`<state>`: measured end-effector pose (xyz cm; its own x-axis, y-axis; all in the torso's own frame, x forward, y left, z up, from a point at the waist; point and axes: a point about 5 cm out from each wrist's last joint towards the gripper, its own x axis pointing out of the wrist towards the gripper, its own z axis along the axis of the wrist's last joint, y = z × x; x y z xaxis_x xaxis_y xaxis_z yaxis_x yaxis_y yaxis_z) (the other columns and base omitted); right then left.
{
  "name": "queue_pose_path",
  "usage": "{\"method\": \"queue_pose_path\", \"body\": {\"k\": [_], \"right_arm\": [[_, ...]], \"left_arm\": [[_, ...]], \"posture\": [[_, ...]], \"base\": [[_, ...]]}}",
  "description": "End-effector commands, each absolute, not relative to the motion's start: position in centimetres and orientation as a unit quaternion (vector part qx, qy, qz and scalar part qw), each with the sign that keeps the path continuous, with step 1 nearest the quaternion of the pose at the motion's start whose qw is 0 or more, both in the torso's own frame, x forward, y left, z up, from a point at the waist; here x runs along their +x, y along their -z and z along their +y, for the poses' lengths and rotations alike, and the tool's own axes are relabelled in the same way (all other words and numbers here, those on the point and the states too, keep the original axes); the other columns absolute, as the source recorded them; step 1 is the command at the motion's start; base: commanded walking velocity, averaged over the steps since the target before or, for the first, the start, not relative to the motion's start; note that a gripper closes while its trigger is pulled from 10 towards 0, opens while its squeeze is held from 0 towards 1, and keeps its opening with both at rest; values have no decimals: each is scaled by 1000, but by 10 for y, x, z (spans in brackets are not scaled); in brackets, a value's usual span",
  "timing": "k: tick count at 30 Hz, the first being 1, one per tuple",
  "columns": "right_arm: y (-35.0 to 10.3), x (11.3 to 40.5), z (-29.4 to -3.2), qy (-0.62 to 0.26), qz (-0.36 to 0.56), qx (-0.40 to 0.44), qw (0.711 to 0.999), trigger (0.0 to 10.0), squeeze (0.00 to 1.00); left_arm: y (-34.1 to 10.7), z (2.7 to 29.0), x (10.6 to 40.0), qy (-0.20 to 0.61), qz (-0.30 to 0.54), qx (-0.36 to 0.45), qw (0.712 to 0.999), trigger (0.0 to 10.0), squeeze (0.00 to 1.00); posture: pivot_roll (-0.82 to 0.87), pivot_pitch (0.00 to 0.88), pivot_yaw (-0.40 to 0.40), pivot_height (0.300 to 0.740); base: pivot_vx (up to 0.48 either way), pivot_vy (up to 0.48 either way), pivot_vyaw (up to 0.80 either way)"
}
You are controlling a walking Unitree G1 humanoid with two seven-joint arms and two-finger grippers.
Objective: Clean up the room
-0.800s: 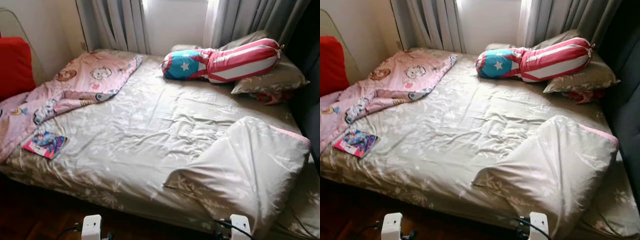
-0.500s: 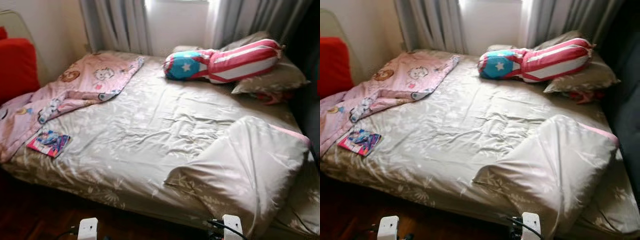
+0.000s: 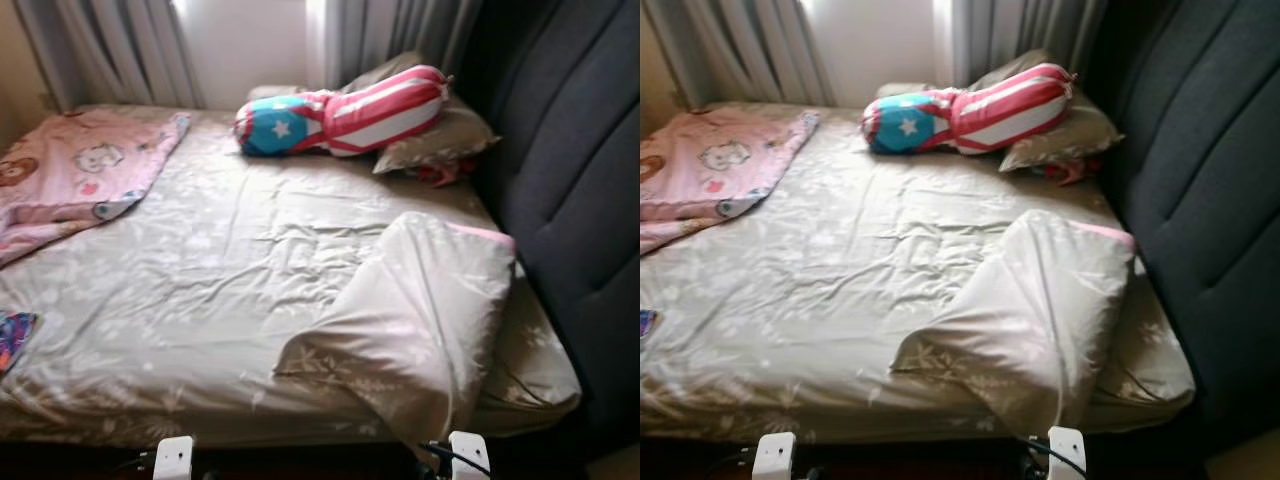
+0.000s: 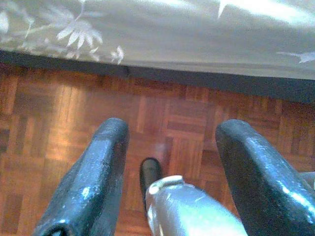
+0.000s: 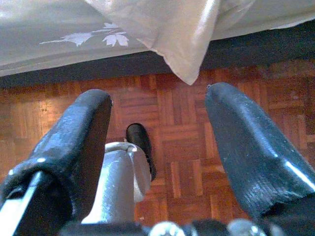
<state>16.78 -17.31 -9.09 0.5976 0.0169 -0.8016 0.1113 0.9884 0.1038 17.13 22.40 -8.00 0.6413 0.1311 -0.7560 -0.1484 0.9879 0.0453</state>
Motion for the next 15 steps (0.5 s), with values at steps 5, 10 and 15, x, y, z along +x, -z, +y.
{"method": "queue_pose_path", "body": {"k": [5, 10, 15], "right_arm": [[91, 167, -175, 29, 450, 69, 890, 10000, 0], [91, 167, -175, 27, 451, 70, 889, 10000, 0], [91, 168, -174, 25, 451, 70, 889, 10000, 0]], "left_arm": [[82, 220, 170, -70, 423, -10, 903, 10000, 0], [82, 220, 170, -71, 421, -11, 904, 10000, 0], [82, 221, 170, -67, 424, -3, 903, 10000, 0]], "posture": [[1, 0, -24, 740], [3, 0, -24, 740], [3, 1, -23, 740]], "base": [[0, 0, -675], [0, 0, -645], [0, 0, -621]]}}
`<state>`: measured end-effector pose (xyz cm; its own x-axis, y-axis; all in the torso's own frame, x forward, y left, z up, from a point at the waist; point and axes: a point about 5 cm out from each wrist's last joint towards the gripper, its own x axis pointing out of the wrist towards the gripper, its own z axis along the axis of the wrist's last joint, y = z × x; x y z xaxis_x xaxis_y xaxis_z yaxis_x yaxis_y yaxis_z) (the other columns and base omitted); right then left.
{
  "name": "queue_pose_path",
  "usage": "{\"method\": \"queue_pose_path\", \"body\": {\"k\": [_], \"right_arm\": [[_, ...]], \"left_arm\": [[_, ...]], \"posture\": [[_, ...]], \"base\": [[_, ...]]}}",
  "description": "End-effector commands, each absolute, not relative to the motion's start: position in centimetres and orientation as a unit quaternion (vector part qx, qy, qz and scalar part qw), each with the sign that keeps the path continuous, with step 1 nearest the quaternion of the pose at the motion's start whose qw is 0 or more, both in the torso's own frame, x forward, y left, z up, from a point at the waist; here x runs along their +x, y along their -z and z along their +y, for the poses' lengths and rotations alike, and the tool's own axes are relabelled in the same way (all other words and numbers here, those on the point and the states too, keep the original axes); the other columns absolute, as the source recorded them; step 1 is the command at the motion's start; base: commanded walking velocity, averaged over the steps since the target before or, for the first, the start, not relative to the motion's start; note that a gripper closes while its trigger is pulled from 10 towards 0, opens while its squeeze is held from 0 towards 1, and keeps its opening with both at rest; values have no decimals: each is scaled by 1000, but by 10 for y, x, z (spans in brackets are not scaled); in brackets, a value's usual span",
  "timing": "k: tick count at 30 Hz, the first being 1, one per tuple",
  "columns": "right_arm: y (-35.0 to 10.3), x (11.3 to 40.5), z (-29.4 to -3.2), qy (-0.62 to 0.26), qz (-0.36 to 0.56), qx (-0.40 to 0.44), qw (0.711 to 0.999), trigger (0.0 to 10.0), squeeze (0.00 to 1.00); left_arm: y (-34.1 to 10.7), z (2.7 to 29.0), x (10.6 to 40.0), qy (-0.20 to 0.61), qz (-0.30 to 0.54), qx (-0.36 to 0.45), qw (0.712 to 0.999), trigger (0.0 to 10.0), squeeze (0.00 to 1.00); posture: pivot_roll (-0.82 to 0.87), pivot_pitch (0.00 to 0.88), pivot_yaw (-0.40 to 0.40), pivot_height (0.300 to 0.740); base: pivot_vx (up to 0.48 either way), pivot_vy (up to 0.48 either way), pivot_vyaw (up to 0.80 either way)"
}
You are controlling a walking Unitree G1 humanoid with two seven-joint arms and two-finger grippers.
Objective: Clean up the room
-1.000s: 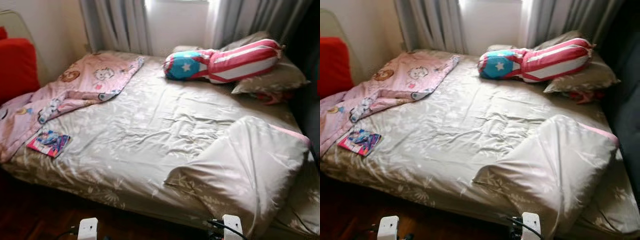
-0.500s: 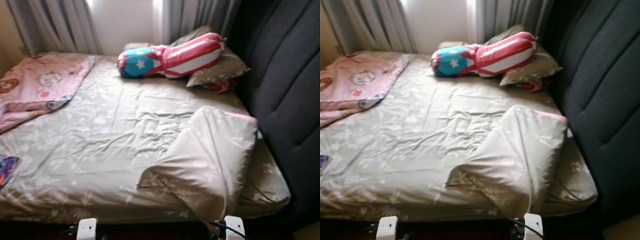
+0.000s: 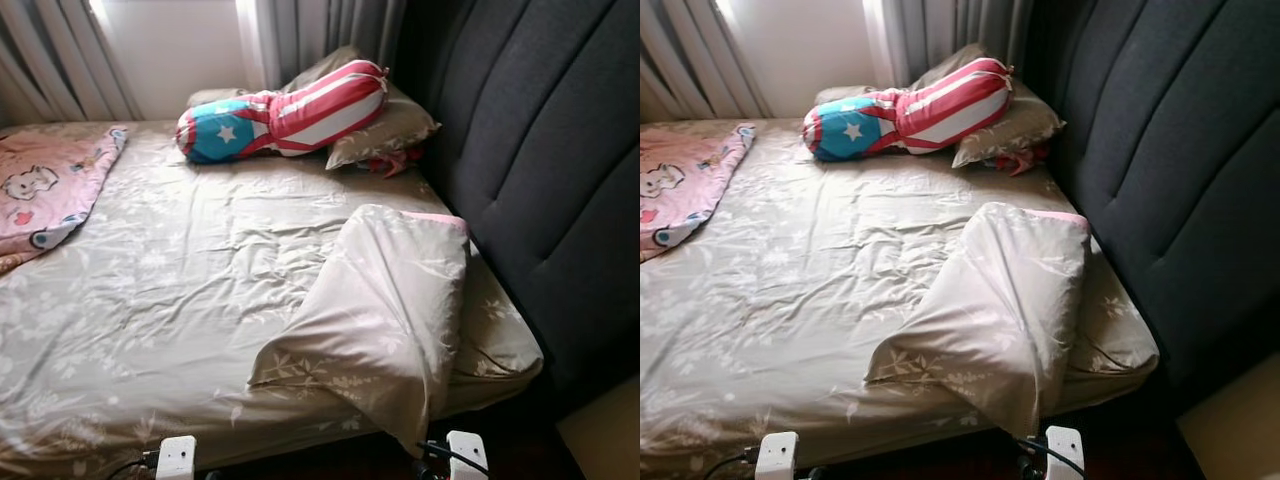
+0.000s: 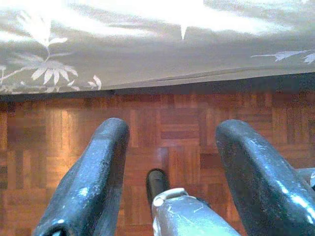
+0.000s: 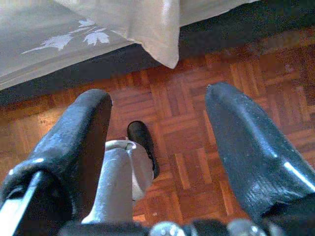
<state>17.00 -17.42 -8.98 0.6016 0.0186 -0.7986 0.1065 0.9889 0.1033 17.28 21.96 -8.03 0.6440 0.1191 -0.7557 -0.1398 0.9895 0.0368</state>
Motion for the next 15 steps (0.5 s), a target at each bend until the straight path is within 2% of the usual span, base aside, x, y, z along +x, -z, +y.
{"method": "queue_pose_path", "body": {"k": [1, 6, 15], "right_arm": [[91, 168, -174, 26, 451, 71, 889, 10000, 0], [91, 168, -174, 26, 451, 70, 889, 10000, 0], [90, 169, -174, 27, 443, 75, 893, 10000, 0]], "left_arm": [[82, 221, 170, -62, 425, 3, 903, 10000, 0], [82, 221, 170, -64, 427, 6, 902, 10000, 0], [82, 219, 171, -63, 424, 5, 903, 10000, 0]], "posture": [[3, 2, -23, 740], [3, 3, -21, 740], [1, 7, -22, 740]], "base": [[0, -379, -613], [0, 0, -613], [0, 0, 0]]}}
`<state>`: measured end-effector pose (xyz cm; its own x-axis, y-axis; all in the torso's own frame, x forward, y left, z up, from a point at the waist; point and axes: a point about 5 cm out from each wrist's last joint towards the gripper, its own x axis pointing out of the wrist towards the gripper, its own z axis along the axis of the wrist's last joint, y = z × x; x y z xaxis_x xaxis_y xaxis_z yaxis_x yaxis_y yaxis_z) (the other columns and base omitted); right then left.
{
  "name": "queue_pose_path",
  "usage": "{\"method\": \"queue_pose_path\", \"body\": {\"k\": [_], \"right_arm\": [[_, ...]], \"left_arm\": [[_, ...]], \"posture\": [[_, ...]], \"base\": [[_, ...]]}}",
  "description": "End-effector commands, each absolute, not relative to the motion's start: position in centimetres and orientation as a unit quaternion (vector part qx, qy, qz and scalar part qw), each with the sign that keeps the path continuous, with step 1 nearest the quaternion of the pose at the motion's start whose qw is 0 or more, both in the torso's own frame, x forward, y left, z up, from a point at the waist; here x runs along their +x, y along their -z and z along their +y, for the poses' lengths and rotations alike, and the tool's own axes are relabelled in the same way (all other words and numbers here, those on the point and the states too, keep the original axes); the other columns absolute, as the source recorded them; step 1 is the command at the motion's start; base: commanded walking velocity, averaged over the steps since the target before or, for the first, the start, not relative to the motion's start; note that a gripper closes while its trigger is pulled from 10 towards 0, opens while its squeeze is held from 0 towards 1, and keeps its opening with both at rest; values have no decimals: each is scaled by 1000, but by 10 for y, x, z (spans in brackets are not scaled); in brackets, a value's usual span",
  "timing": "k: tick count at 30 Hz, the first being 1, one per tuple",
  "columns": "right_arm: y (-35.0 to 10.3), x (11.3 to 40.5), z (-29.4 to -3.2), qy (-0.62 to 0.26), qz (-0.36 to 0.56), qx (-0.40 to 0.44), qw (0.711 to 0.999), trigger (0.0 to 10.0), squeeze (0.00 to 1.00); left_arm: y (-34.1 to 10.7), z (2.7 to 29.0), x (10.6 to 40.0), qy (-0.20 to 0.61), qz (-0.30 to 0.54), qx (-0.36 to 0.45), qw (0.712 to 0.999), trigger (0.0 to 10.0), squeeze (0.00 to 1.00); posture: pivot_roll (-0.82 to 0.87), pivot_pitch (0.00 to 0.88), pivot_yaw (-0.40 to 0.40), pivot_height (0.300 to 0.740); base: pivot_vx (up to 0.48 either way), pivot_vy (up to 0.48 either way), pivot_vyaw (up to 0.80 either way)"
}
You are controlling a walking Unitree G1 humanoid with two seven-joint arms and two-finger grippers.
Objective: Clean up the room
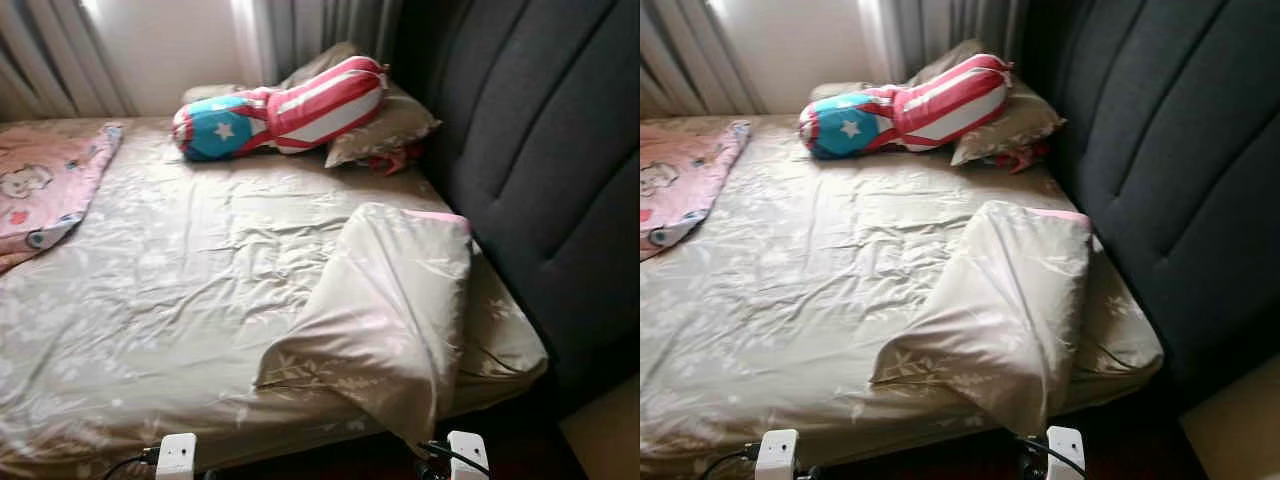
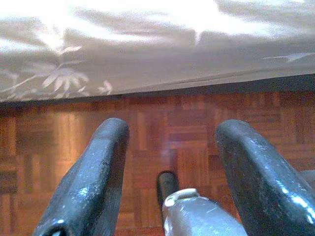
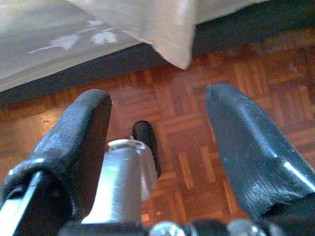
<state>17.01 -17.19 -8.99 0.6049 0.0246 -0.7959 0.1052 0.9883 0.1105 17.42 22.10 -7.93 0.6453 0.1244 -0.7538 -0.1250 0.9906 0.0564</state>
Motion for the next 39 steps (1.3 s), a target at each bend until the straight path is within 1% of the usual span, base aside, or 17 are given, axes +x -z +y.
{"method": "queue_pose_path", "body": {"k": [1, 3, 5, 9, 14, 32, 39], "right_arm": [[90, 169, -174, 27, 443, 75, 893, 10000, 0], [90, 169, -174, 27, 443, 75, 893, 10000, 0], [90, 169, -174, 27, 444, 75, 893, 10000, 0], [91, 168, -173, 27, 448, 80, 890, 10000, 0], [91, 168, -173, 23, 448, 74, 891, 10000, 0], [90, 169, -173, 25, 442, 75, 894, 10000, 0], [90, 170, -173, 25, 441, 75, 894, 10000, 0]], "left_arm": [[82, 219, 171, -62, 424, 6, 904, 10000, 0], [82, 219, 171, -61, 424, 8, 904, 10000, 0], [81, 219, 171, -56, 425, 23, 903, 10000, 0], [82, 219, 170, -59, 427, 18, 902, 10000, 0], [82, 219, 169, -62, 427, 8, 902, 10000, 0], [81, 219, 172, -60, 422, -9, 904, 10000, 0], [81, 218, 172, -61, 420, -11, 905, 10000, 0]], "posture": [[3, 6, -23, 740], [3, 7, -23, 740], [3, 6, -23, 740], [5, 7, -23, 740], [4, 8, -23, 740], [4, 5, -24, 740], [5, 4, -23, 740]], "base": [[0, 0, 0], [0, 0, 0], [0, -480, 0], [0, -480, -169], [0, 0, -673], [0, 0, 0], [277, 0, 0]]}}
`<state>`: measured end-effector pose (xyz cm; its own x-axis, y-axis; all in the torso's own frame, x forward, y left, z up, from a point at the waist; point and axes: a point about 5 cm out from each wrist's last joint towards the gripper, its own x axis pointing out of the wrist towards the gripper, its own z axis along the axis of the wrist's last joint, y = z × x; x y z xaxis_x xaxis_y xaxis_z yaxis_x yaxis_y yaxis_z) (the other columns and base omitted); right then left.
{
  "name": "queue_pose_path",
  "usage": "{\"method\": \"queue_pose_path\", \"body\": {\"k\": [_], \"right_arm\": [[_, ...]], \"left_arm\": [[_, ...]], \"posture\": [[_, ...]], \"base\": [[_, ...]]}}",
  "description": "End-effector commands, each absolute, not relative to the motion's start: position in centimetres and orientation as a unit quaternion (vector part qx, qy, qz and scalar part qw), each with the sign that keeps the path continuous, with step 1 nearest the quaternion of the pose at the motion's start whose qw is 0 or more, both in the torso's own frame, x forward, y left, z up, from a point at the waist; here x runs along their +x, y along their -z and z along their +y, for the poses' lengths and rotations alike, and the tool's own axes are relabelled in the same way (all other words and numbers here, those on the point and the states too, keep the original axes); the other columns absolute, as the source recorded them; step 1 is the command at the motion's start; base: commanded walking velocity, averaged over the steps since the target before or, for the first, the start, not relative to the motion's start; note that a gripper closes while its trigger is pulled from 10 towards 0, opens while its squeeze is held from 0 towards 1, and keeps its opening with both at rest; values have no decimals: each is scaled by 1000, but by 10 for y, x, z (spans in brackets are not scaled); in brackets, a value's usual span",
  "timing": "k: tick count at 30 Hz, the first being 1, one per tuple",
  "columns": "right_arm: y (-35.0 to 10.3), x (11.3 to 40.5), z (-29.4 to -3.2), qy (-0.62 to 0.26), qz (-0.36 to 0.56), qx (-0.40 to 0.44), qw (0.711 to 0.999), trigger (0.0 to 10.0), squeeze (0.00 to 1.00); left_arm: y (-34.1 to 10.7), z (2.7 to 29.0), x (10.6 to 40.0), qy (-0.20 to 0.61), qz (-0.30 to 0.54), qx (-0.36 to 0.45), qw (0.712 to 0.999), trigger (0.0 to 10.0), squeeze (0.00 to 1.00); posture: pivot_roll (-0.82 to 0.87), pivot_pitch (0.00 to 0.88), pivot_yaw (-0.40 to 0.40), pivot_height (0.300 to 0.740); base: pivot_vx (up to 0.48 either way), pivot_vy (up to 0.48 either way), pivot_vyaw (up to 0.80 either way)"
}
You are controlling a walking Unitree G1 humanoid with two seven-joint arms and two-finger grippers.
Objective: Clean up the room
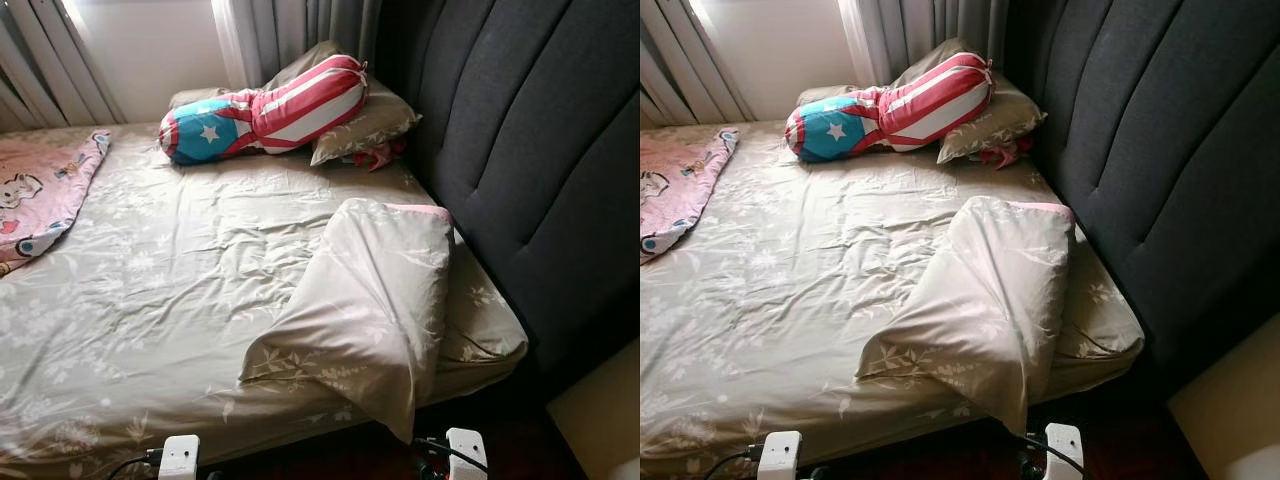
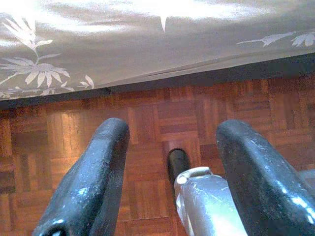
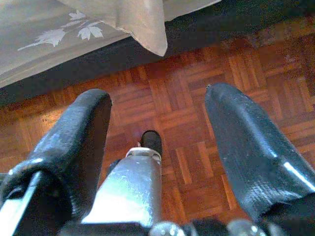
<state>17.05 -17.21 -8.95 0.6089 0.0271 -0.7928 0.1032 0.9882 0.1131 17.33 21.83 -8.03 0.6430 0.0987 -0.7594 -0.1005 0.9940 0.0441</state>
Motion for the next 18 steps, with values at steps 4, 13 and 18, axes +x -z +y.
{"method": "queue_pose_path", "body": {"k": [4, 13, 18], "right_arm": [[90, 170, -173, 26, 441, 74, 894, 10000, 0], [90, 170, -174, 27, 441, 73, 894, 10000, 0], [90, 170, -174, 27, 440, 73, 895, 10000, 0]], "left_arm": [[81, 218, 172, -61, 420, -13, 905, 10000, 0], [82, 218, 171, -61, 421, -15, 905, 10000, 0], [82, 218, 171, -62, 421, -15, 905, 10000, 0]], "posture": [[4, 3, -23, 740], [7, 4, -23, 740], [5, 5, -24, 740]], "base": [[310, 0, 0], [328, 0, 0], [341, 0, 0]]}}
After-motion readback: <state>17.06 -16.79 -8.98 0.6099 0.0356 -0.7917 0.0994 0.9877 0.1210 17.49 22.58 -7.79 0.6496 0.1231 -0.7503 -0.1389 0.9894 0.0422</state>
